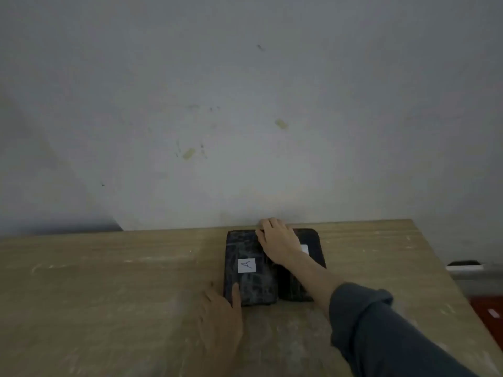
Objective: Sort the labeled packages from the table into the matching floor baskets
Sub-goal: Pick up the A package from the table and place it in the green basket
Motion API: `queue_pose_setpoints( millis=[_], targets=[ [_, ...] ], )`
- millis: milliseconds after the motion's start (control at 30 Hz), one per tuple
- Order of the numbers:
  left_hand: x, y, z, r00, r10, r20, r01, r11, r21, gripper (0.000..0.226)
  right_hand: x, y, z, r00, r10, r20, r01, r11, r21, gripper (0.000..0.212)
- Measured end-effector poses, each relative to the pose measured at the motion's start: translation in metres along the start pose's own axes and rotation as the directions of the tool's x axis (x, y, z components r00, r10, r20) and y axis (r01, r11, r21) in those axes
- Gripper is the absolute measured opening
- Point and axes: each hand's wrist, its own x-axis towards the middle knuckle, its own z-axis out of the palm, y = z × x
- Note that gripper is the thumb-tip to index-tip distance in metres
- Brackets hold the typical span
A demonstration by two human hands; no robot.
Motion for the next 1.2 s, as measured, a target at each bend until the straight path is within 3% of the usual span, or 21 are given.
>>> queue_pose_setpoints(
  millis=[67, 200, 367, 500, 633, 767, 900, 1000, 1200],
  targets=[
    [-0.001, 0.001, 0.006, 0.993, -0.117, -0.022, 0.111, 0.977, -0.180, 0.063, 0.005, 0.003, 0.005, 1.000, -0.005, 0.024, 0.005, 1.000, -0.003, 0.042],
    [-0.001, 0.011, 0.015, 0.960, -0.269, 0.083, 0.280, 0.882, -0.379, 0.059, 0.002, 0.007, 0.016, 0.999, -0.016, 0.033, 0.016, 1.000, 0.000, 0.041],
    [0.012, 0.015, 0.003, 0.949, -0.316, 0.018, 0.269, 0.777, -0.570, 0.061, -0.006, 0.000, 0.012, 0.998, 0.033, -0.051, -0.026, 0.991, 0.129, 0.035],
    [0.032, 0.010, -0.023, 0.966, -0.258, -0.028, 0.182, 0.750, -0.636, 0.072, -0.026, -0.024, 0.003, 0.986, 0.139, -0.094, -0.090, 0.913, 0.399, 0.029],
    [0.045, -0.002, -0.050, 0.990, -0.090, -0.112, -0.007, 0.750, -0.661, 0.065, -0.056, -0.054, -0.001, 0.933, 0.334, -0.134, -0.175, 0.747, 0.641, 0.024],
    [0.027, -0.007, -0.066, 0.998, 0.002, -0.059, -0.045, 0.671, -0.740, 0.067, -0.096, -0.067, 0.001, 0.883, 0.435, -0.176, -0.190, 0.674, 0.714, 0.021],
    [-0.007, -0.012, -0.072, 0.998, 0.059, 0.006, -0.036, 0.671, -0.740, 0.065, -0.136, -0.070, -0.003, 0.863, 0.491, -0.118, -0.217, 0.572, 0.791, 0.012],
    [-0.032, -0.013, -0.075, 0.990, 0.137, 0.027, -0.073, 0.674, -0.735, 0.054, -0.170, -0.067, -0.009, 0.832, 0.537, -0.137, -0.230, 0.559, 0.797, 0.008],
    [-0.084, 0.000, -0.069, 0.944, 0.304, 0.130, -0.122, 0.686, -0.718, 0.042, -0.242, -0.047, -0.027, 0.714, 0.671, -0.200, -0.205, 0.474, 0.856, 0.007]
  ],
)
